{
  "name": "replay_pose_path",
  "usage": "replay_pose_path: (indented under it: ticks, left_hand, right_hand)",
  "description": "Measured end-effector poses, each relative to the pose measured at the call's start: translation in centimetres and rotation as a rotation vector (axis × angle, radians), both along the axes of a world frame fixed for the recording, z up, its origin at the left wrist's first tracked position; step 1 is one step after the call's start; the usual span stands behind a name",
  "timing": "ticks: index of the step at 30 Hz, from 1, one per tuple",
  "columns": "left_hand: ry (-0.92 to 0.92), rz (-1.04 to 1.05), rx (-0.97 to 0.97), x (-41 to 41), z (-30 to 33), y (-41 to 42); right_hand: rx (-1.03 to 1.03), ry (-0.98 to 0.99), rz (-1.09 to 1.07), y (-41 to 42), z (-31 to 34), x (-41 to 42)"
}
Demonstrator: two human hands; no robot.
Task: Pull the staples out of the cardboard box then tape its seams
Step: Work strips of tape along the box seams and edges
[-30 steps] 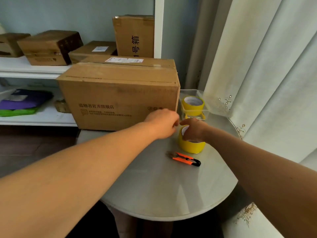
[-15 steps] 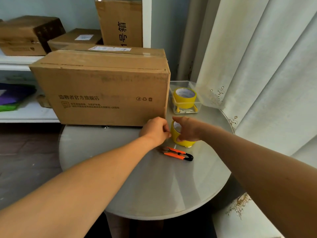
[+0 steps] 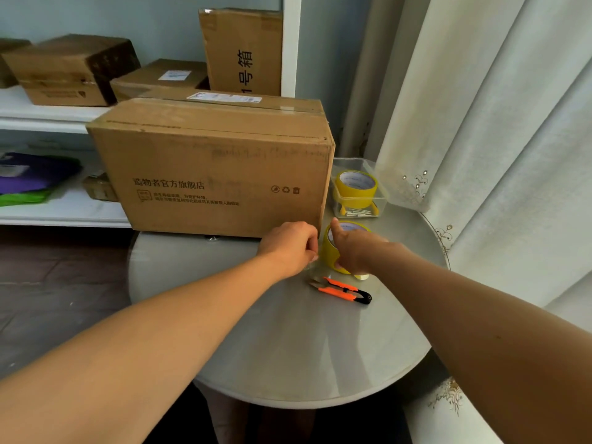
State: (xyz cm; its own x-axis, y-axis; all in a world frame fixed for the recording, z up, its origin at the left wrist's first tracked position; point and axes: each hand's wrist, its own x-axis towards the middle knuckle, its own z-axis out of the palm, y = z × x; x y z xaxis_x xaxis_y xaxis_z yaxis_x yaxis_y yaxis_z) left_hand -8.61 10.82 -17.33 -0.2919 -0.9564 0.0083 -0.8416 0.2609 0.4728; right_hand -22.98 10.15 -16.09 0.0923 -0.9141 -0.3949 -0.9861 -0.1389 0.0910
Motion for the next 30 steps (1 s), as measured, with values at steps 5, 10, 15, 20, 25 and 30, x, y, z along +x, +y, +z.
replay_pose_path:
  ticks: [5,10,15,20,25,30]
  left_hand:
    - [0.039,-0.019,-0.054,0.4,-0.7,0.6]
    - [0.118,0.014,0.004,0.4,-1.4,0.0]
    - [0.160,0.052,0.030,0.2,-1.6,0.3]
    - [0.182,0.082,0.010,0.7,-1.6,0.7]
    - [0.154,0.085,-0.024,0.7,-1.6,1.0]
    - [0.117,0.056,-0.076,0.6,-1.7,1.1]
  right_hand:
    - [-0.067,0.039,-0.088,0.1,-0.2,0.2]
    - [-0.391,-0.041,-0.010,2.6,4.4,0.8]
    - [-0.074,0.094,0.120,5.0,2.7,2.1]
    - [0.024,0.080,0.096,4.8,2.0,1.6]
    - [0.070,0.035,0.068,3.7,5.2,0.8]
    - [-0.161,0.122,0.140,2.6,7.1,1.2]
